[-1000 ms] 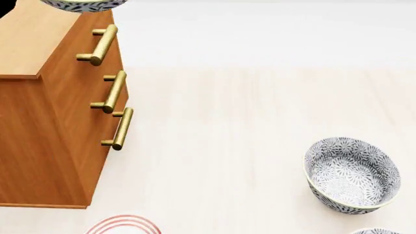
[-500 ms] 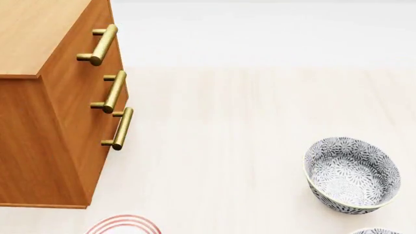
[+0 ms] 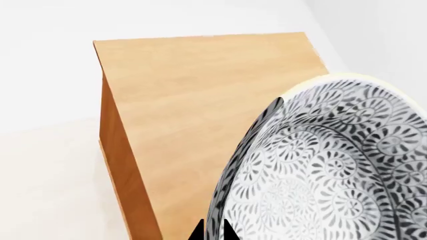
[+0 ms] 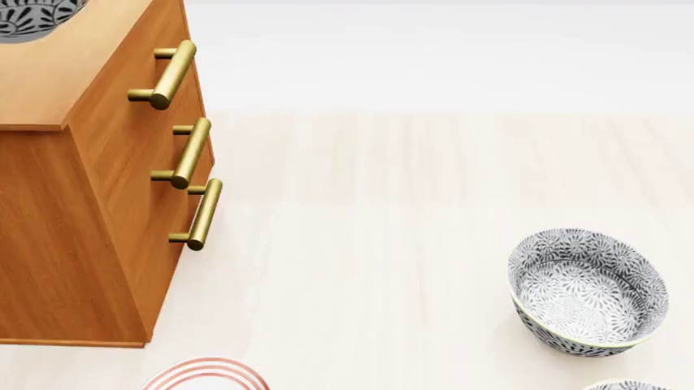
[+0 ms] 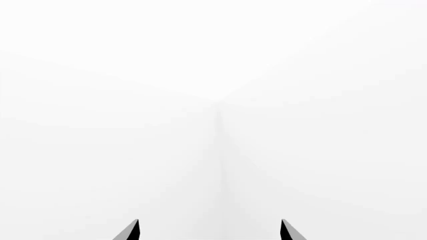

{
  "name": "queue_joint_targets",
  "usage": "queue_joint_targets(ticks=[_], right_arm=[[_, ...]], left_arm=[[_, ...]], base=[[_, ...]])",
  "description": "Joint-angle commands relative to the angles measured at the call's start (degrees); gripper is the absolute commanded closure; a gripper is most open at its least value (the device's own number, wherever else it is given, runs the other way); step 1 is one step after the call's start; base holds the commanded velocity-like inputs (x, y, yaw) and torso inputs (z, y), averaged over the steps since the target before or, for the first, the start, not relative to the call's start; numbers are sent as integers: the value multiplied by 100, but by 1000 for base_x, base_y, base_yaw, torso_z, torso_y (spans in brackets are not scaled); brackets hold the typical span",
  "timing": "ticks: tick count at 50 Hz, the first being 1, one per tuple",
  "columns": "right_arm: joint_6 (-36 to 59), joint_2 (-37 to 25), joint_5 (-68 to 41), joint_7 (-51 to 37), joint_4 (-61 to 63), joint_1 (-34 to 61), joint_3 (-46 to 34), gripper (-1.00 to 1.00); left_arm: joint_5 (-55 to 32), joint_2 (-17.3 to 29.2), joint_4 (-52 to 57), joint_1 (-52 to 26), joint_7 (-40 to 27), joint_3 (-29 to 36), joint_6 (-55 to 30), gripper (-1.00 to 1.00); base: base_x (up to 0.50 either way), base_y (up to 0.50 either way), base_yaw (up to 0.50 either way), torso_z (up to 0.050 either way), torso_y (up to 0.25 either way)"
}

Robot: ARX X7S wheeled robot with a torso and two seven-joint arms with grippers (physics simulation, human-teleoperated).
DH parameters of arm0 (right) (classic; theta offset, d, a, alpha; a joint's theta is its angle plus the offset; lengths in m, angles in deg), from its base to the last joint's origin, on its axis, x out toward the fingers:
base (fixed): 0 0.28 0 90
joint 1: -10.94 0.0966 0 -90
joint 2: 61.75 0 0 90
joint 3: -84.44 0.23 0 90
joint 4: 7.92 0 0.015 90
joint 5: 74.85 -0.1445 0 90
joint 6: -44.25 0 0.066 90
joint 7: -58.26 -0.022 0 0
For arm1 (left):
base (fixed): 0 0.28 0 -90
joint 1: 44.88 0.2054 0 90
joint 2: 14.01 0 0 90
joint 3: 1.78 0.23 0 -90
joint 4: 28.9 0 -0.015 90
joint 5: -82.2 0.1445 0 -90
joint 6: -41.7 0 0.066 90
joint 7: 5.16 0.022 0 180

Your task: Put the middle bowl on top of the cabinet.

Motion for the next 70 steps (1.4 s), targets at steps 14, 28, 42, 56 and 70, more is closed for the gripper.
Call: queue_joint_targets(ticks=[14,28,42,56,70], right_arm=[[-69,-92,33,-124,21,-108,-27,-100],[-105,-146,43,-185,18,-142,-23,-100],[-186,-116,68,-191,28,-211,-32,-100],[-136,-158,69,-205,26,-172,-48,-100],[-268,-139,25,-189,29,-266,36,-100]], left_arm=[[-1330,55,-392,331,543,1001,819,100],[-1741,106,-393,652,672,1636,885,100],[-2030,102,-394,752,635,2281,701,-100],[-1873,30,-383,311,894,2939,852,-100],[-473,1411,4171,-932,1012,3355,3582,-100]], base=[[0,0,0,0,1],[0,0,0,0,0],[0,0,0,0,0],[0,0,0,0,0],[0,0,0,0,0]])
